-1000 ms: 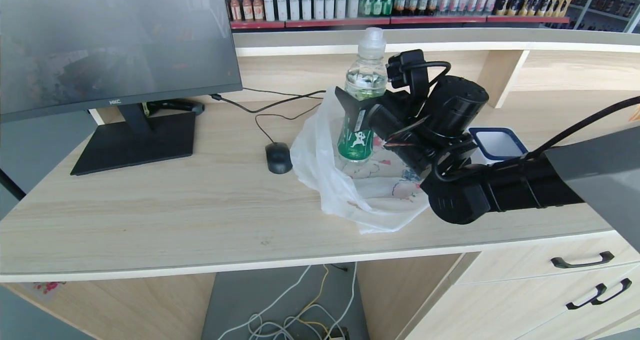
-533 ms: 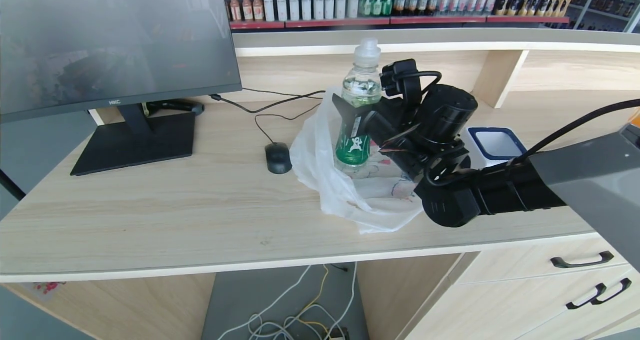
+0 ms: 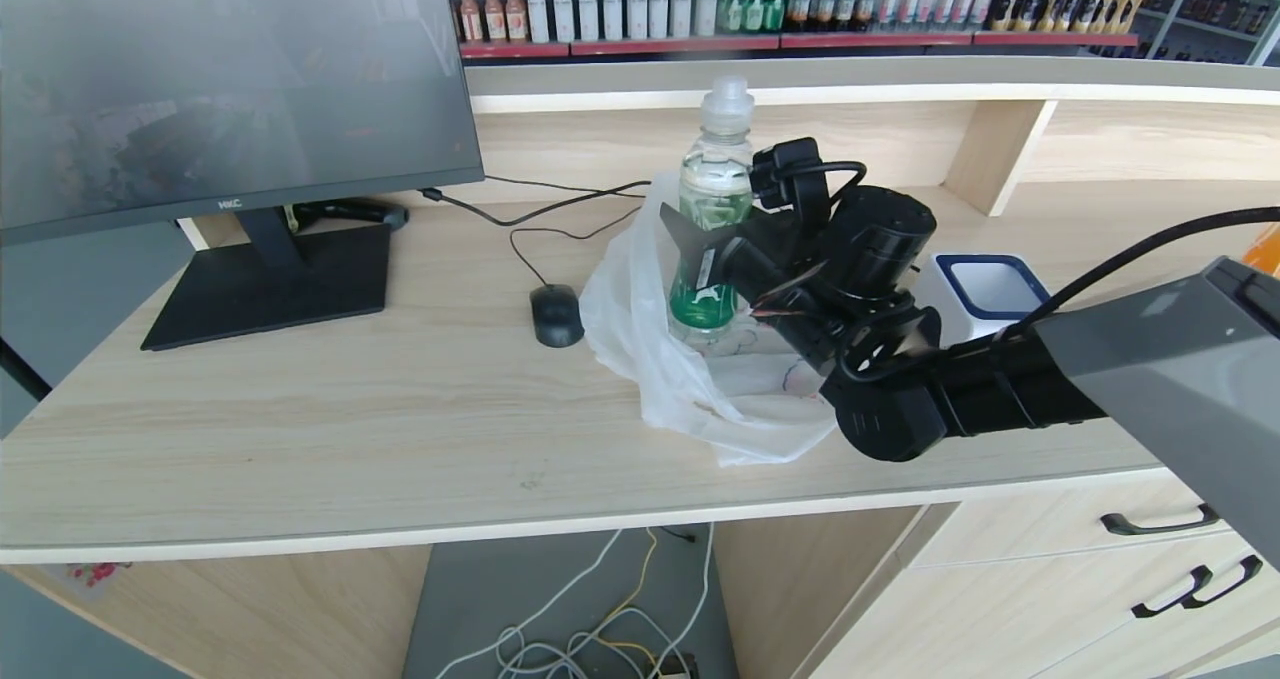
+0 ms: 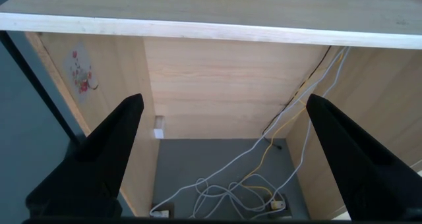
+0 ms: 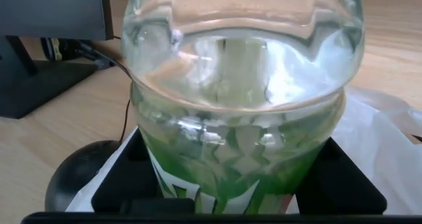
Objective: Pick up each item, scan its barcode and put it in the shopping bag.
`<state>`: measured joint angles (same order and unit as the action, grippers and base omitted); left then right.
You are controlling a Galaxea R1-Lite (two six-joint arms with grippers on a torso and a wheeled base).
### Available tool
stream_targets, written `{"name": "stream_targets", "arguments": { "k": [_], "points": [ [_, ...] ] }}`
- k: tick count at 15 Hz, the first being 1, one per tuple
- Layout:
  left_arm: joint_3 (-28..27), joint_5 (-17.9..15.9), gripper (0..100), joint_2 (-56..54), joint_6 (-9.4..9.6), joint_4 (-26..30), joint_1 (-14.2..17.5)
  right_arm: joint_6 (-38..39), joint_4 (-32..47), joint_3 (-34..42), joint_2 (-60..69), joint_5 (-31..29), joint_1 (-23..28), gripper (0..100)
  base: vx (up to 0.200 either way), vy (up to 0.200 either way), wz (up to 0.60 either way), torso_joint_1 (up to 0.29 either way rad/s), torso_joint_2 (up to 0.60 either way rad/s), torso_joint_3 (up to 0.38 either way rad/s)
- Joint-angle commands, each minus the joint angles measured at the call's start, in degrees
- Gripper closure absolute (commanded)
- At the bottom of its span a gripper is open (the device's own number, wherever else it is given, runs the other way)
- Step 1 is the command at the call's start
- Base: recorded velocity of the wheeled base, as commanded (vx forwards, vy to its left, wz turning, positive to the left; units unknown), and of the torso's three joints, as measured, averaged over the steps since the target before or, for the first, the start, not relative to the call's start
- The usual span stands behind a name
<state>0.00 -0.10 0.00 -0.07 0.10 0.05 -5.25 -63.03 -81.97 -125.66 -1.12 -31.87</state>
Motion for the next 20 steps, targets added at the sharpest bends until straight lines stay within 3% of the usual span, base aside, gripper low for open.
{"name": "stream_targets", "arguments": {
  "k": [1, 16, 17, 20],
  "points": [
    [0.0, 0.01, 0, 0.0, -0.01, -0.1, 0.04, -0.02, 0.1, 0.06, -0.55, -0.02, -0.04, 100, 0.0, 0.0, 0.0, 0.0, 0.0, 0.0],
    [0.0, 0.01, 0, 0.0, -0.01, -0.01, 0.04, 0.07, -0.34, 0.23, -1.52, -0.2, -0.04, 100, 0.0, 0.0, 0.0, 0.0, 0.0, 0.0],
    [0.0, 0.01, 0, 0.0, -0.01, -0.01, 0.04, 0.07, -1.13, 0.23, -1.43, -0.2, -0.04, 0, 0.0, 0.0, 0.0, 0.0, 0.0, 0.0],
    [0.0, 0.01, 0, 0.0, -0.01, -0.01, 0.04, -0.11, -2.45, 0.23, -0.99, -0.2, -0.04, 0, 0.0, 0.0, 0.0, 0.0, 0.0, 0.0]
  ]
}}
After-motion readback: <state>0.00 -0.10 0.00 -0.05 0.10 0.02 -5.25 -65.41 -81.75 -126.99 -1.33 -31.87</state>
